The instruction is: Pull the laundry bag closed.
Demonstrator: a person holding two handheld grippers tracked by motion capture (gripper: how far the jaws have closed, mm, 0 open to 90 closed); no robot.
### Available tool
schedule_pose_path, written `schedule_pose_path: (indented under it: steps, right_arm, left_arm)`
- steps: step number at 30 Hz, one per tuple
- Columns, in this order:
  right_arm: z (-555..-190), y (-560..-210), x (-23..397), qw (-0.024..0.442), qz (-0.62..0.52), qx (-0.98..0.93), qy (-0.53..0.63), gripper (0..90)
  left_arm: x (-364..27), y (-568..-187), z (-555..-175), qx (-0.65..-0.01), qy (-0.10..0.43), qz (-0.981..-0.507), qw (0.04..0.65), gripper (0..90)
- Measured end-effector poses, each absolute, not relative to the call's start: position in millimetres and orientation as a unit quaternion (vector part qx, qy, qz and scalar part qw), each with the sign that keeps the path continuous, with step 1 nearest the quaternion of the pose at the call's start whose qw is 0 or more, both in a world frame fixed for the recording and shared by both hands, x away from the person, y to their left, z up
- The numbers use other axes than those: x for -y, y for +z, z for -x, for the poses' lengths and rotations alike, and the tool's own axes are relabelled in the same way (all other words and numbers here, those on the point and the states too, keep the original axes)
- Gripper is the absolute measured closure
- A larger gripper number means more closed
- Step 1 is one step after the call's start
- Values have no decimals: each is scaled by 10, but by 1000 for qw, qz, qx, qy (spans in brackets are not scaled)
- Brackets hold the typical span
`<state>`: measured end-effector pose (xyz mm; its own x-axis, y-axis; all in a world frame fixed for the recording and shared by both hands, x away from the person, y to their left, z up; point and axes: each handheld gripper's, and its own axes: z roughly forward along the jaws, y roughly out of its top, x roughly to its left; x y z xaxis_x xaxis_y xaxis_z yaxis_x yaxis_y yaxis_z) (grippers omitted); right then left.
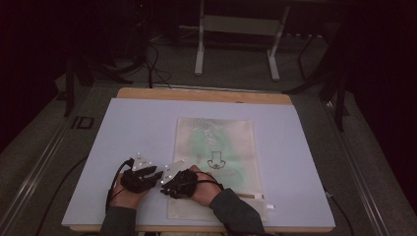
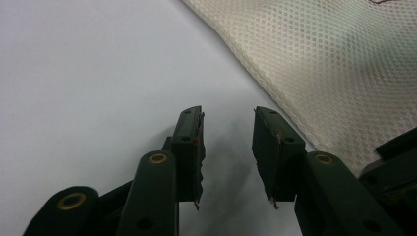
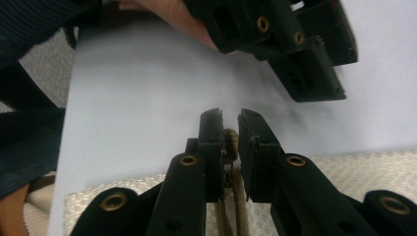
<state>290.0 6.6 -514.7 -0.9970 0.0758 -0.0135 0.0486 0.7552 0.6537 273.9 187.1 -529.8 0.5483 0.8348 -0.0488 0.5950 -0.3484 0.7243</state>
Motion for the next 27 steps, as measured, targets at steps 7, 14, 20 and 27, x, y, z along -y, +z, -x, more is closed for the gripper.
schedule_pose_path:
  steps: [7,14,20,27]
  right_arm:
    - [-2874,-5124,50,19,-37,-937,346,829]
    - [-2902,-5127,70,17,-39,-938,344,818]
    - [-2890,-5161,-79,13,-35,-942,333,792]
    - [-2888,-5224,-176,33,-36,-950,309,750]
  left_arm:
    - [-1871,-5298,-2740,-444,168,-805,357,636]
    - [-1869,-5299,-2742,-444,168,-805,356,636]
    - [-1872,-5298,-2740,-444,167,-805,357,634]
    - [-1877,-5296,-2740,-445,168,-803,358,635]
